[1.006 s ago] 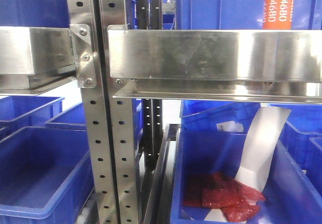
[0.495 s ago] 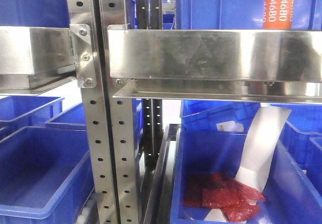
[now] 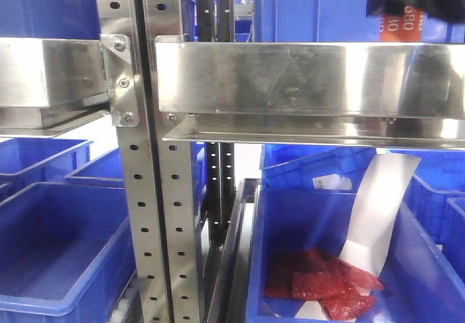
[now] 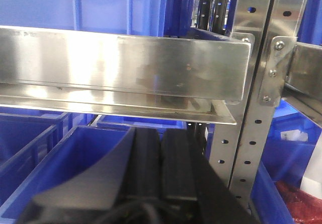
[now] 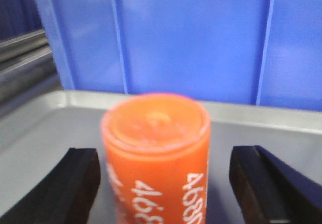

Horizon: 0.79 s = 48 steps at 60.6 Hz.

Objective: Grab orange capacitor from left shelf to right conveyor
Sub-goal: 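Close the right gripper on the orange capacitor and lift it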

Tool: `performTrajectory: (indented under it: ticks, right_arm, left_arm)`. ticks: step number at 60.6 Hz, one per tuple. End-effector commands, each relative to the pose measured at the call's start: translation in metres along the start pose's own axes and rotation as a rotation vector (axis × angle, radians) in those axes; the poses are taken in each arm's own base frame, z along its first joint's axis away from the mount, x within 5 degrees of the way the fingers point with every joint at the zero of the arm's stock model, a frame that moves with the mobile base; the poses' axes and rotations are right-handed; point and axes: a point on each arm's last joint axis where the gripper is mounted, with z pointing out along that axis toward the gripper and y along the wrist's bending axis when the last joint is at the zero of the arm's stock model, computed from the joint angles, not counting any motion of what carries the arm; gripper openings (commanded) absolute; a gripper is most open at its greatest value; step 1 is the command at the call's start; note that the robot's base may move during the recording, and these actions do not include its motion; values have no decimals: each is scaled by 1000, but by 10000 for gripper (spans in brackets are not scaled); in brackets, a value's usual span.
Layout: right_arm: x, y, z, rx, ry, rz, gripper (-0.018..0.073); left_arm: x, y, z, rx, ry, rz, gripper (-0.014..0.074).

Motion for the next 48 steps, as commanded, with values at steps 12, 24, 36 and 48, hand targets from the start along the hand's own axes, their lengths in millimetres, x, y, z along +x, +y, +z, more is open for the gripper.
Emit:
performTrajectory:
  ticks: [12,24,36,48]
  right_arm:
    - [-25,2,8,-21,-158,-14,382]
    - [-28,3,5,-27,-148,-28,108]
    - [-56,7,-26,-19,-118,-41,99]
    - [-91,12,-87,-11,-134,-60,99]
  left_arm:
    - [-9,0,-1,4,-100,-3,-127]
    - [-9,0,-1,4,-100,-3,-127]
    - [-9,0,-1,4,-100,-3,-127]
    - [-9,0,-1,4,-100,-3,-127]
